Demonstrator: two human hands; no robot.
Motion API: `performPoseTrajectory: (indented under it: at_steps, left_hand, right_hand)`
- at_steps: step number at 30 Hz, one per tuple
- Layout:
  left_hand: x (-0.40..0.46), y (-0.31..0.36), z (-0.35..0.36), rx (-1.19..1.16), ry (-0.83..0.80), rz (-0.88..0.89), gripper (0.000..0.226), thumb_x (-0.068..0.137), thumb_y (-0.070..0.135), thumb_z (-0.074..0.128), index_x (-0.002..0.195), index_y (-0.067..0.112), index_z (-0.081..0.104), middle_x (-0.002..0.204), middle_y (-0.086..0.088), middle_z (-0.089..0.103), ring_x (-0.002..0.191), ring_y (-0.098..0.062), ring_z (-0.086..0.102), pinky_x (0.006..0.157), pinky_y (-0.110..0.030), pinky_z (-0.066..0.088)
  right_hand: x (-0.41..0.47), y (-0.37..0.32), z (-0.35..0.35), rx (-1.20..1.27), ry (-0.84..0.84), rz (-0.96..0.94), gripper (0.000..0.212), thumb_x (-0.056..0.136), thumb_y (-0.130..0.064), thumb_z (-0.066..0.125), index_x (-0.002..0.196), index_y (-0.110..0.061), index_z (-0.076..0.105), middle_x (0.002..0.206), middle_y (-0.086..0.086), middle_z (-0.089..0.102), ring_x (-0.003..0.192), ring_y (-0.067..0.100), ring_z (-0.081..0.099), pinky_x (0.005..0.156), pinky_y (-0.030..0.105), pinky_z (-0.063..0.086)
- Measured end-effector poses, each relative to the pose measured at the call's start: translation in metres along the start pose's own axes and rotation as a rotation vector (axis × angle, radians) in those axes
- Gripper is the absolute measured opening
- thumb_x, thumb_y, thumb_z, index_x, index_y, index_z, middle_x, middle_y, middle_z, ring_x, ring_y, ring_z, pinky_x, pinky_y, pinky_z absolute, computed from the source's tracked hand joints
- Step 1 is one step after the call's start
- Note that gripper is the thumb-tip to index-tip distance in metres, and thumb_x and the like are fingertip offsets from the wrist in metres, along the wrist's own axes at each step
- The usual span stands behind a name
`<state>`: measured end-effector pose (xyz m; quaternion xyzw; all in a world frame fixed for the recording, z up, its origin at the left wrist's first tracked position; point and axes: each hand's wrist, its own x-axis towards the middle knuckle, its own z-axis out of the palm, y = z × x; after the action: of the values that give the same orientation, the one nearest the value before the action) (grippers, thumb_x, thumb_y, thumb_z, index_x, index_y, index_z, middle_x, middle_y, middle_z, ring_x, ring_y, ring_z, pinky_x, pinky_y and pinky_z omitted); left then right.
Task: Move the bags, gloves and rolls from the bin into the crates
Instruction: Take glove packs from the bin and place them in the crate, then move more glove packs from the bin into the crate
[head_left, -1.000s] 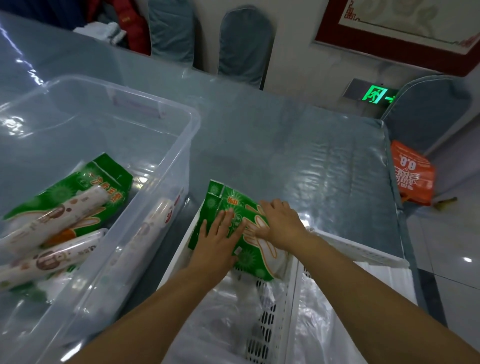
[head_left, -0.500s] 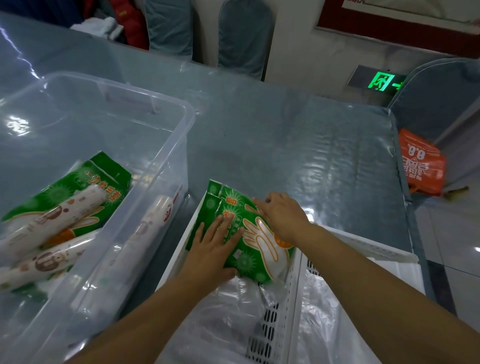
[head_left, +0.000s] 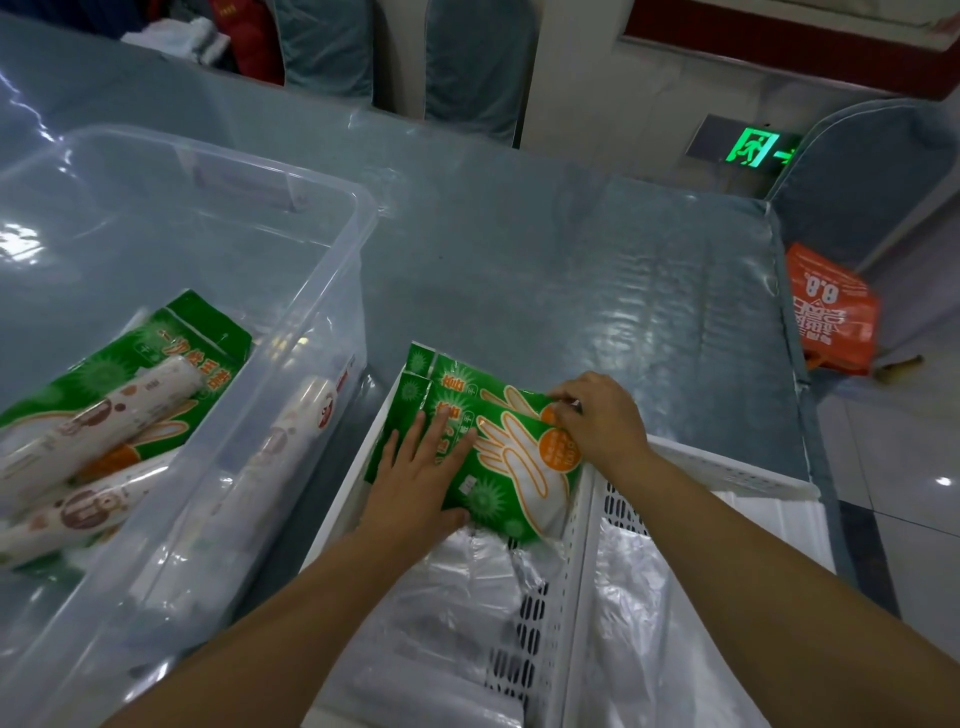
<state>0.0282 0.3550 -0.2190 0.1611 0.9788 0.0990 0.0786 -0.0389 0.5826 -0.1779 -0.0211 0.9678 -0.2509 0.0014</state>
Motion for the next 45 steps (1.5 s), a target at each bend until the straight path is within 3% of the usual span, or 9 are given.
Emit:
performPoseTrajectory:
  at_steps: [11,16,20,24,26,30,32,38,45]
  left_hand:
    - [0.004,0.006,-0.008,0.008,-0.013,-0.035,0.097,0.08,0.05,0.059,0.143,0.034,-0.013,0.155,-0.003,-0.019,0.14,-0.024,-0.018,0.112,-0.046,-0.007]
    - [-0.001,0.012,-0.018,-0.018,0.006,-0.041,0.094,0.079,0.047,0.062,0.146,0.03,-0.002,0.156,-0.006,-0.011,0.142,-0.024,-0.01,0.113,-0.044,0.0]
    - [-0.022,0.029,-0.053,-0.168,0.146,-0.046,0.069,0.081,0.034,0.064,0.141,0.025,0.031,0.153,-0.005,0.023,0.139,-0.023,0.02,0.112,-0.039,0.019]
    - [-0.061,0.031,-0.116,-0.178,0.386,0.055,0.045,0.069,0.018,0.072,0.113,0.015,0.064,0.117,-0.007,0.064,0.105,-0.027,0.058,0.088,-0.036,0.045]
    - [-0.078,0.026,-0.151,-0.129,0.491,0.101,0.039,0.064,0.016,0.074,0.103,0.013,0.068,0.102,-0.007,0.069,0.092,-0.03,0.062,0.079,-0.037,0.049]
    - [-0.109,-0.011,-0.213,-0.05,0.57,0.121,0.031,0.074,0.024,0.067,0.104,0.019,0.067,0.103,-0.002,0.069,0.096,-0.024,0.06,0.082,-0.034,0.045]
    - [-0.123,-0.049,-0.237,-0.033,0.618,0.088,0.027,0.075,0.024,0.069,0.102,0.02,0.068,0.101,-0.002,0.07,0.093,-0.024,0.061,0.078,-0.031,0.044]
    - [-0.136,-0.213,-0.278,0.001,0.528,-0.245,0.026,0.082,0.024,0.063,0.107,0.023,0.065,0.105,-0.002,0.069,0.101,-0.028,0.058,0.08,-0.036,0.045]
    - [-0.133,-0.346,-0.278,0.146,0.33,-0.147,0.03,0.083,0.025,0.059,0.113,0.026,0.062,0.108,0.001,0.067,0.105,-0.025,0.055,0.078,-0.033,0.046]
  right_hand:
    - [-0.005,-0.006,-0.001,-0.093,0.0,0.017,0.025,0.089,-0.016,0.054,0.109,-0.019,0.07,0.101,0.009,0.064,0.1,0.025,0.051,0.084,0.033,0.039]
    - [-0.015,-0.024,-0.002,-0.105,0.108,-0.038,0.027,0.087,-0.015,0.056,0.113,-0.017,0.065,0.11,0.007,0.06,0.105,0.025,0.047,0.088,0.035,0.033]
    - [-0.022,-0.06,-0.011,0.028,0.155,-0.157,0.021,0.086,-0.01,0.057,0.103,-0.013,0.07,0.1,0.009,0.065,0.098,0.027,0.054,0.086,0.038,0.039]
    - [-0.037,-0.1,-0.031,0.082,0.242,-0.314,0.017,0.084,-0.004,0.061,0.093,-0.011,0.073,0.088,0.01,0.07,0.086,0.029,0.06,0.078,0.038,0.045]
    - [-0.038,-0.125,-0.044,0.094,0.298,-0.399,0.016,0.081,0.0,0.063,0.09,-0.009,0.073,0.086,0.011,0.071,0.083,0.03,0.063,0.075,0.036,0.046]
    - [-0.035,-0.187,-0.066,0.137,0.396,-0.54,0.017,0.079,0.005,0.066,0.087,-0.008,0.074,0.086,0.009,0.073,0.081,0.026,0.066,0.076,0.026,0.043]
    - [-0.032,-0.219,-0.068,0.168,0.411,-0.572,0.019,0.079,0.005,0.065,0.088,-0.009,0.074,0.086,0.007,0.073,0.081,0.024,0.066,0.077,0.029,0.048]
    - [-0.014,-0.324,-0.026,0.194,0.231,-0.589,0.019,0.083,-0.001,0.061,0.092,-0.012,0.073,0.092,0.005,0.072,0.088,0.019,0.064,0.08,0.027,0.047]
    - [0.053,-0.437,0.088,-0.265,-0.323,-0.485,0.026,0.091,-0.018,0.05,0.111,-0.019,0.067,0.118,0.006,0.065,0.107,0.027,0.058,0.088,0.035,0.047]
